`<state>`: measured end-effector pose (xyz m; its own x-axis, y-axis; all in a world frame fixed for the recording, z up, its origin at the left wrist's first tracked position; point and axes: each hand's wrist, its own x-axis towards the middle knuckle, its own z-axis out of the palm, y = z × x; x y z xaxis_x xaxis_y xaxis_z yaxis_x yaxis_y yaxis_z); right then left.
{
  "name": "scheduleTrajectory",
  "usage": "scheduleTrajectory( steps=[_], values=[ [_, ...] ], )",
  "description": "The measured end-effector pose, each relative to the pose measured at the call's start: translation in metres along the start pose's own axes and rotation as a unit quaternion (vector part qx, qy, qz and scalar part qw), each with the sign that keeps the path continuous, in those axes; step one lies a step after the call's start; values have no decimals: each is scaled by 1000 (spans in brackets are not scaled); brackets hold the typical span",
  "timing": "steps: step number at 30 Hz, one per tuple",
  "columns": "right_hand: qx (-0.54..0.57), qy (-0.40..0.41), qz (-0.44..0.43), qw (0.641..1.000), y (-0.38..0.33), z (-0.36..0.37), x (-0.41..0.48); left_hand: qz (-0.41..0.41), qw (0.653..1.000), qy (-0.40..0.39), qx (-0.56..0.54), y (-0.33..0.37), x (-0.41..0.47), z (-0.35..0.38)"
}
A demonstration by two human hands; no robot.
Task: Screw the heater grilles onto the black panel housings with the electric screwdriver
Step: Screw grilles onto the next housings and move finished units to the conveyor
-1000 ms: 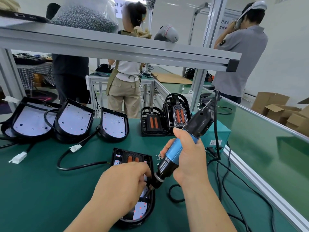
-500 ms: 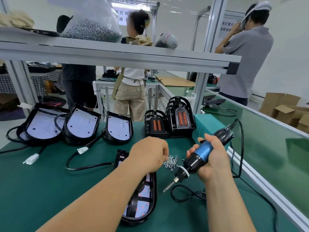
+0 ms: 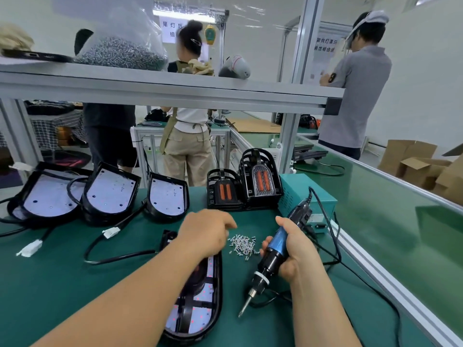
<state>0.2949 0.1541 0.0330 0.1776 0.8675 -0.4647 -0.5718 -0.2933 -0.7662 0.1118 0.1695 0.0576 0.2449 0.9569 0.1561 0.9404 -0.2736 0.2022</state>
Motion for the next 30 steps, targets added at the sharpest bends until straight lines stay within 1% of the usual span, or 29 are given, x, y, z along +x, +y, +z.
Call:
scheduleTrajectory(
  steps=[3, 4, 6, 8, 11, 13, 15, 17, 19, 24, 26, 27, 28, 29, 30],
  values=[
    [-24, -9, 1, 1000, 2, 0, 1, -76, 986, 27, -144, -38, -9, -19],
    [-35, -15, 2, 999, 4, 1, 2, -98, 981, 41, -161, -51, -14, -23],
    [-51, -31, 8, 998, 7, 4, 4, -149, 975, 64, -154, -81, -26, -28],
    [-68, -38, 10, 997, 12, 7, 6, -205, 965, 70, -148, -112, -42, -30],
    [-146, -23, -21, 989, 20, 10, 12, -277, 947, 75, -145, -150, -68, -26],
    [-208, -3, -50, 977, 25, 11, 15, -308, 937, 88, -139, -164, -81, -21],
    [-287, 34, -93, 953, 30, 15, 14, -324, 930, 97, -142, -169, -88, -16],
    [-381, 72, -153, 909, 32, 20, 9, -332, 928, 87, -143, -170, -88, -12],
    [-452, 92, -190, 867, 34, 24, 4, -339, 929, 71, -132, -171, -88, -11],
    [-547, 110, -205, 804, 44, 34, -2, -402, 909, 42, -104, -173, -89, -19],
    [-576, 114, -205, 783, 45, 35, -2, -411, 906, 24, -100, -175, -90, -22],
    [-590, 115, -205, 772, 44, 34, -2, -419, 900, 19, -117, -175, -90, -24],
    [-612, 114, -206, 755, 43, 34, -3, -430, 888, 27, -158, -177, -90, -25],
    [-636, 112, -209, 735, 41, 34, -6, -443, 863, 42, -239, -178, -89, -26],
    [-659, 106, -214, 714, 39, 33, -9, -454, 818, 66, -348, -179, -87, -26]
  ],
)
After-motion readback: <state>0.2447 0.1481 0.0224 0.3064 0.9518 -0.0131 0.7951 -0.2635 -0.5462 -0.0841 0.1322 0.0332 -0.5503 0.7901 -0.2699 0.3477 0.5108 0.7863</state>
